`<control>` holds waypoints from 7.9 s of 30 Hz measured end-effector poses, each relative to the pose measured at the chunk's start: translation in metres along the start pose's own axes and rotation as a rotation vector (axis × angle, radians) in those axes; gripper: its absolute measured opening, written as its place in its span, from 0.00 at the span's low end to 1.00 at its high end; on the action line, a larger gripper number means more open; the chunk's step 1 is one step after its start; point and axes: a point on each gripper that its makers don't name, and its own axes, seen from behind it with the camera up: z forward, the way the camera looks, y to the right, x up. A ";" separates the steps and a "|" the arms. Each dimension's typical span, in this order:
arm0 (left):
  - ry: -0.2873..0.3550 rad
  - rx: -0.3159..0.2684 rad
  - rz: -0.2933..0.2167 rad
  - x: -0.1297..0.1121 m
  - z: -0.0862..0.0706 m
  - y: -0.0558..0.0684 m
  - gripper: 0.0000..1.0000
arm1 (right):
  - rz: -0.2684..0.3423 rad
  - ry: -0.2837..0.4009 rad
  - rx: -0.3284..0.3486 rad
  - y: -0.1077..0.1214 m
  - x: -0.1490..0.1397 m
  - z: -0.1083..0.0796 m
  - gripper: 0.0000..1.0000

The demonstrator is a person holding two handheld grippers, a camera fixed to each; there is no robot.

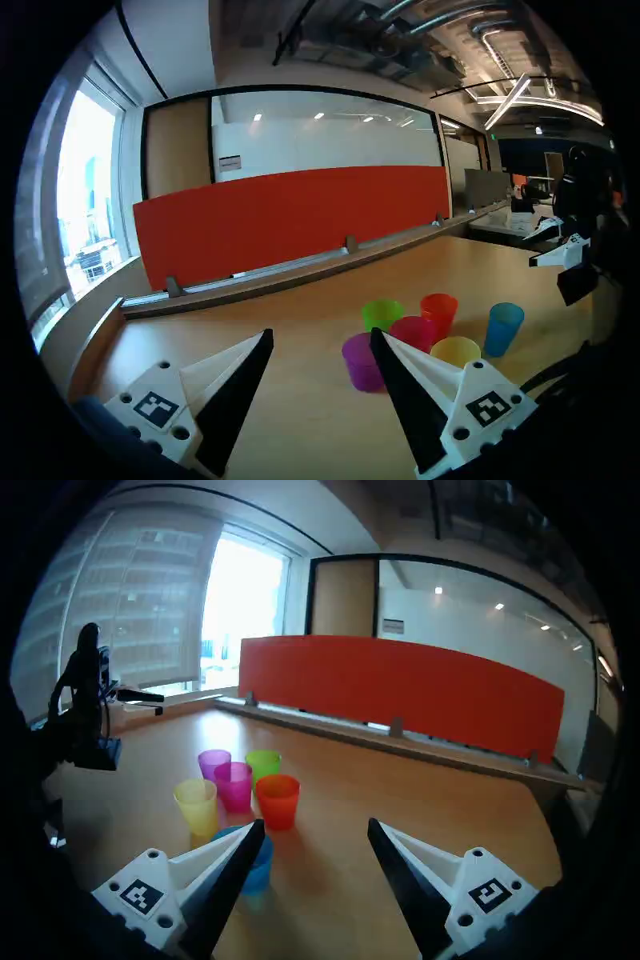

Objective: Pour water

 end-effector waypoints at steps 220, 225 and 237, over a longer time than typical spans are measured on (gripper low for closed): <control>-0.453 -0.724 0.366 -0.044 0.218 0.133 0.87 | -0.102 -0.335 0.286 -0.066 -0.088 0.056 0.90; -0.427 -0.706 0.366 -0.034 0.216 0.129 0.87 | -0.096 -0.326 0.282 -0.064 -0.085 0.057 0.89; -0.340 -0.653 0.341 0.000 0.201 0.115 0.87 | -0.095 -0.297 0.268 -0.061 -0.074 0.054 0.89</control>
